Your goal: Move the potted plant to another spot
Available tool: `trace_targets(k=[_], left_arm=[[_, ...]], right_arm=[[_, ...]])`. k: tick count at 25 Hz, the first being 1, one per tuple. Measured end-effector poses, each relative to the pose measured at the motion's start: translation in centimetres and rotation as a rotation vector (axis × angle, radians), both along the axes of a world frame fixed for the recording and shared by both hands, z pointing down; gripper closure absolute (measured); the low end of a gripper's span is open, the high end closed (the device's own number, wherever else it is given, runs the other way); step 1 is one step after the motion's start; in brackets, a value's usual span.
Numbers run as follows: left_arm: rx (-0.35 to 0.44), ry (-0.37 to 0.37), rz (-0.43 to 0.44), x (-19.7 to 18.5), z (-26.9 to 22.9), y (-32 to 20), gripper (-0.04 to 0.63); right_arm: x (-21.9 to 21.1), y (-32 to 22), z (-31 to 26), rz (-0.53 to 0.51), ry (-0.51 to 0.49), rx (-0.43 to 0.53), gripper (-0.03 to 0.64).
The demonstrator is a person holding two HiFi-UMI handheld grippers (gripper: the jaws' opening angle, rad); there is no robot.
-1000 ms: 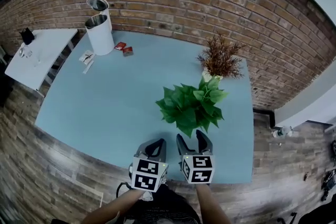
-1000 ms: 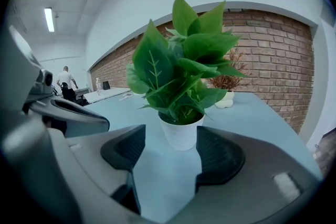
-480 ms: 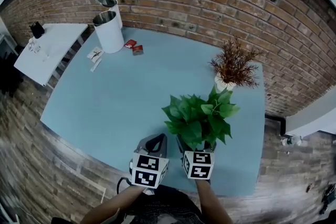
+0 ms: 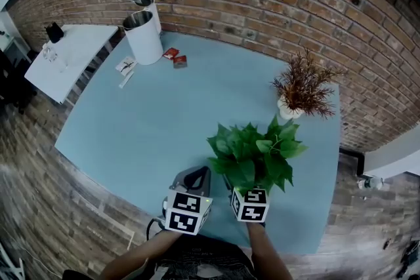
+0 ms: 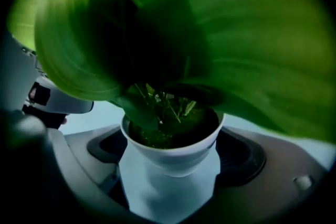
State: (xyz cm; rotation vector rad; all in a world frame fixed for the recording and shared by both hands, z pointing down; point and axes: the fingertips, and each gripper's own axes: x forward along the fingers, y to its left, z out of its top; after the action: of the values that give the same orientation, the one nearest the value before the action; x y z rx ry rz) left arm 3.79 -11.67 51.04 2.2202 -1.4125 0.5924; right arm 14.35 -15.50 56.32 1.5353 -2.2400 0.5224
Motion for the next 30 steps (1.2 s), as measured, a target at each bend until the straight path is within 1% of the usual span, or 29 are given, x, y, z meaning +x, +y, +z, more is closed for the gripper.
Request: trace_targets(k=[5, 11, 14, 18, 22, 30], left_arm=[[0.012, -0.024, -0.006, -0.4, -0.2, -0.1, 0.597], [0.014, -0.014, -0.005, -0.5, -0.2, -0.5, 0.597], [0.002, 0.001, 0.004, -0.6, 0.1, -0.5, 0.597], [0.012, -0.003, 0.021, -1.3, -0.1, -0.8, 0.597], [0.001, 0.015, 0.035, -2.2, 0.3, -0.7, 0.597], [-0.006, 0.020, 0.086, -3.7, 0.4, -0.9, 0.597]], right_arm=[[0.0, -0.5, 0.2, 0.017, 0.011, -0.004, 0.109], [0.2, -0.6, 0.6, 0.034, 0.040, -0.009, 0.110], [0.3, -0.7, 0.6, 0.038, 0.049, -0.003, 0.112], [0.4, -0.7, 0.3, 0.058, 0.059, 0.016, 0.112], [0.1, -0.9, 0.2, 0.085, 0.041, 0.039, 0.114], [-1.2, -1.1, 0.3, 0.141, 0.032, 0.038, 0.114]])
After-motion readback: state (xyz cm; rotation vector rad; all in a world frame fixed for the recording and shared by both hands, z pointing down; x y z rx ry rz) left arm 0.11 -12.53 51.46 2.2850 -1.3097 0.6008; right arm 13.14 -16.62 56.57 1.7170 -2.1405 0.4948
